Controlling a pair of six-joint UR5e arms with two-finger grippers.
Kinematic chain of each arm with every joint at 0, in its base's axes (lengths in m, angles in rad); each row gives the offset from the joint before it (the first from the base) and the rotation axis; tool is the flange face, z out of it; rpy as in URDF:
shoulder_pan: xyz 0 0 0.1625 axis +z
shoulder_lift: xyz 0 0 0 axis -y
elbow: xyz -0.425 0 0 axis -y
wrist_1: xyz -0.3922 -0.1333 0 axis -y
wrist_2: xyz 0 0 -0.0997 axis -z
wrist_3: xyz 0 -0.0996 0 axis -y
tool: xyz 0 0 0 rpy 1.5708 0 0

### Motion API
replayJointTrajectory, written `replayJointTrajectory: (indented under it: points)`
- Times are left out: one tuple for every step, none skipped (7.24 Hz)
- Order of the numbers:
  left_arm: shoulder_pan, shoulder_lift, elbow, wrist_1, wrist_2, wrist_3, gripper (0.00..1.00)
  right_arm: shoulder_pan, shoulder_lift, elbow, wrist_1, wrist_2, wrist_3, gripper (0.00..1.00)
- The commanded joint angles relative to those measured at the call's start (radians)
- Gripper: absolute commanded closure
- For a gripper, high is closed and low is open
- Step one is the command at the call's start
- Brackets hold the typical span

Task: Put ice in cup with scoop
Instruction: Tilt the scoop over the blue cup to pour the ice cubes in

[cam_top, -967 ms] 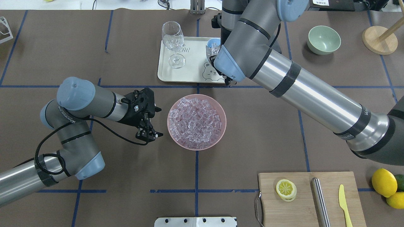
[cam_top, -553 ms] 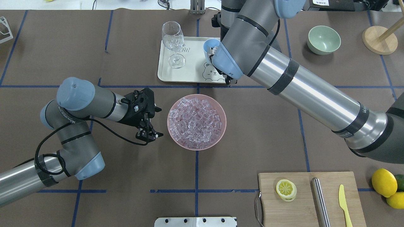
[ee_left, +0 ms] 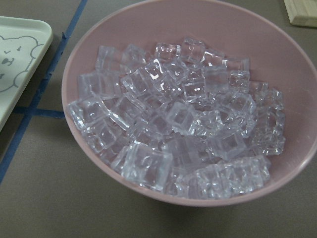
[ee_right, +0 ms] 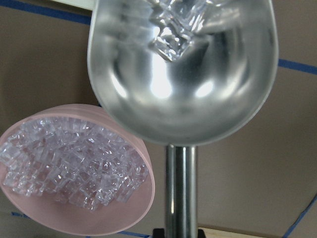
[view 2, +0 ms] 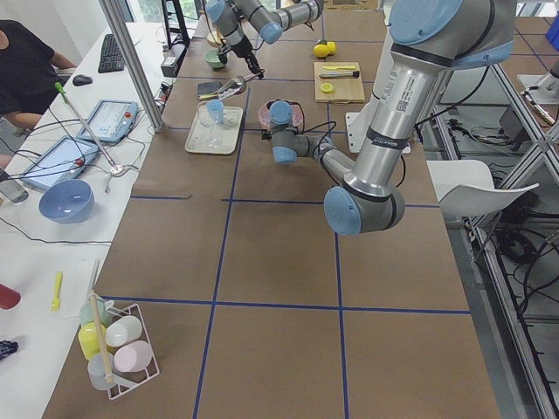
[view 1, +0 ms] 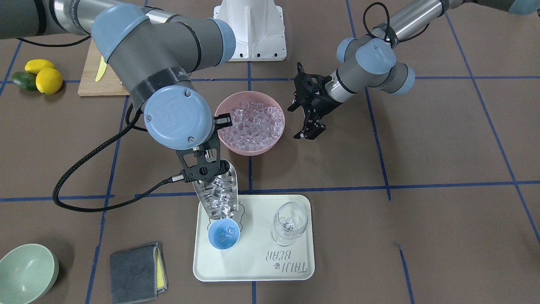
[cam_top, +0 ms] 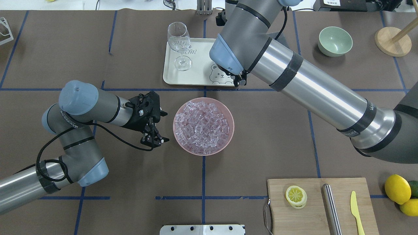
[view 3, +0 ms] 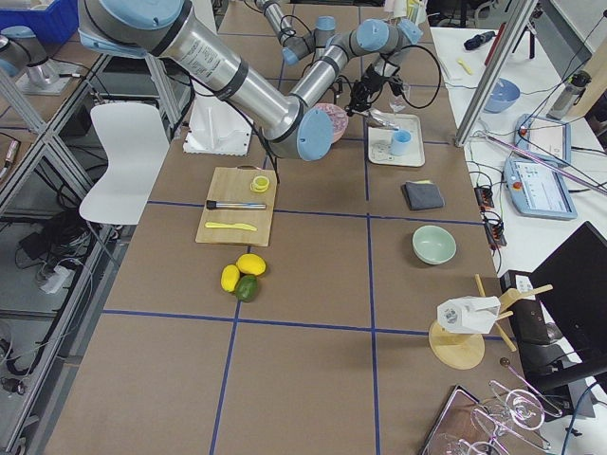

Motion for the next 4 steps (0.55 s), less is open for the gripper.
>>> replayJointTrajectory:
  points:
    - [0.000,0.000,0.000,-0.001,0.002,-0.001,0.00,0.004,0.039,-0.061,-0.012,0.002,-0.008,1.00]
    - [0.000,0.000,0.000,-0.001,0.002,-0.001,0.00,0.004,0.070,-0.113,-0.012,0.002,-0.008,1.00]
    - [0.000,0.000,0.000,-0.001,0.002,-0.001,0.00,0.005,0.070,-0.115,-0.014,0.002,-0.011,1.00]
    - [0.000,0.000,0.000,-0.001,0.003,-0.001,0.00,0.004,0.068,-0.120,-0.020,0.000,-0.014,1.00]
